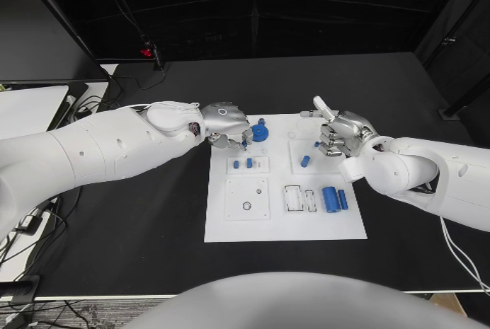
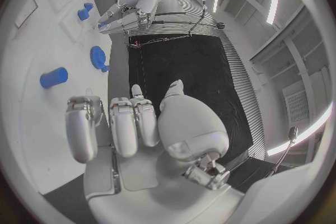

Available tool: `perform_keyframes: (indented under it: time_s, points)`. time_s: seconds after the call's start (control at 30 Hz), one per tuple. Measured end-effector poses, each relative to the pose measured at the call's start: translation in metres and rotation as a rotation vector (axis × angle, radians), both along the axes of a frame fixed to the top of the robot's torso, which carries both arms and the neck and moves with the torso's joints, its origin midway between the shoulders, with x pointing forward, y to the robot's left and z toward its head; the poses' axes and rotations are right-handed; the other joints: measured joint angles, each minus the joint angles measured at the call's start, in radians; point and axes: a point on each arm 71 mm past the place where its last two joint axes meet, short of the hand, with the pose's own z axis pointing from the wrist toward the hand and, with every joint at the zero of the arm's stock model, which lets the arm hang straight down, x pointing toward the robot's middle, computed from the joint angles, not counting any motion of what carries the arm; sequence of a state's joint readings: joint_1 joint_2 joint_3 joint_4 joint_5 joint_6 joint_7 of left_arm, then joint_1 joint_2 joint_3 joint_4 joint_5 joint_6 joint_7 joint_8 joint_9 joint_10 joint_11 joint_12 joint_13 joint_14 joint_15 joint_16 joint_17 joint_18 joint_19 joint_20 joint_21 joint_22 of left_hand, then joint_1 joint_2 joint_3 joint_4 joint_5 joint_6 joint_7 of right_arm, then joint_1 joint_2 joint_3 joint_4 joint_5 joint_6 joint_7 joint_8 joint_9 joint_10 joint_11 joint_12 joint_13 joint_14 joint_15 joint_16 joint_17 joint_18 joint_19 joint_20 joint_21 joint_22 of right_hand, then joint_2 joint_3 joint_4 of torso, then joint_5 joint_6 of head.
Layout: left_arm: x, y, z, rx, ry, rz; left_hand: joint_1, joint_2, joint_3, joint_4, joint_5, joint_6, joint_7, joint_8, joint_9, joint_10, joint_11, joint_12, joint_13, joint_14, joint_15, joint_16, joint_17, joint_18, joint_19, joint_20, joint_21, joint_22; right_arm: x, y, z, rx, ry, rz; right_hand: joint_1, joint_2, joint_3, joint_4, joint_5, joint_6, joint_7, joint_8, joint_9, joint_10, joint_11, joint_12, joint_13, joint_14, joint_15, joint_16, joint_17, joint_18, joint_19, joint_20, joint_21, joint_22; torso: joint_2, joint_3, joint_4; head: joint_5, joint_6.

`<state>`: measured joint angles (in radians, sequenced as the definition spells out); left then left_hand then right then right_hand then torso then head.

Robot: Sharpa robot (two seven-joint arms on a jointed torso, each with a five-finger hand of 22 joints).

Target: Assemble the parts on the task board

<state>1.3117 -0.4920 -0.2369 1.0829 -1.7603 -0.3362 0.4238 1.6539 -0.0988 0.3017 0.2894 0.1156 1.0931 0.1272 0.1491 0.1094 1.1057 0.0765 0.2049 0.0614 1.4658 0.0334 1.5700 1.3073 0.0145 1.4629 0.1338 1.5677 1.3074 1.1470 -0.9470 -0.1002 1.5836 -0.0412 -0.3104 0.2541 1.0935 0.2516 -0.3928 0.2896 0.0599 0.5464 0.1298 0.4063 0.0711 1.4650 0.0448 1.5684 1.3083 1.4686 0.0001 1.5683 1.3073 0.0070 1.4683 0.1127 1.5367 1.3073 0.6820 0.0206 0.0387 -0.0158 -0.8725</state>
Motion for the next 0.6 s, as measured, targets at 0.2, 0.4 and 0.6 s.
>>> perform_keyframes:
  time_s: [0.2, 0.4, 0.6]
  points:
    - [0.0004, 0.0005, -0.0024, 0.008, 0.011, 0.007, 0.003, 0.003, 0.003, -0.003, 0.0, 0.0, 0.0, -0.004, -0.001, -0.005, 0.005, -0.011, -0.001, 0.0, 0.0, 0.0, 0.0, 0.0, 0.0, 0.0, 0.0, 0.0, 0.0, -0.0001, -0.0001, 0.0, 0.0, 0.0, 0.0, 0.0, 0.0, 0.0, 0.0, 0.0, 0.0, 0.0, 0.0, 0.0, 0.0, 0.0, 0.0, 0.0, 0.0, 0.0, 0.0, 0.0, 0.0, 0.0, 0.0, 0.0, 0.0, 0.0, 0.0, 0.002, 0.0]
    - [0.0003, -0.0002, -0.0043, 0.012, 0.018, 0.009, 0.003, 0.003, 0.003, -0.003, 0.0, 0.0, 0.0, -0.004, -0.002, -0.005, 0.005, -0.011, -0.001, 0.0, 0.0, 0.0, 0.0, 0.0, 0.0, 0.0, 0.0, 0.0, -0.0001, -0.0005, -0.0002, 0.0, 0.001, -0.001, 0.0, 0.0, 0.0, 0.0, 0.0, 0.0, 0.0, 0.0, 0.0, 0.0, 0.0, 0.0, 0.0, 0.0, 0.0, 0.0, 0.0, 0.0, 0.0, 0.0, 0.0, 0.0, 0.0, -0.0002, 0.0001, 0.003, 0.0]
    - [0.0006, -0.0003, -0.0056, 0.014, 0.021, 0.012, 0.003, 0.003, 0.005, -0.002, 0.0, -0.002, -0.001, -0.004, -0.002, -0.005, 0.005, -0.011, -0.001, 0.0, 0.0, 0.0, 0.0, 0.0, 0.0, 0.0, 0.0, 0.0, -0.0004, -0.001, -0.0002, 0.0, 0.0, -0.001, 0.0, 0.0, 0.0, 0.0, 0.0, 0.0, 0.0, 0.0, 0.0, 0.0, 0.0, 0.0, 0.0, 0.0, 0.0, 0.0, 0.0, 0.0, 0.0, 0.0, 0.0, 0.0, 0.0, -0.0003, 0.0, 0.0, 0.0]
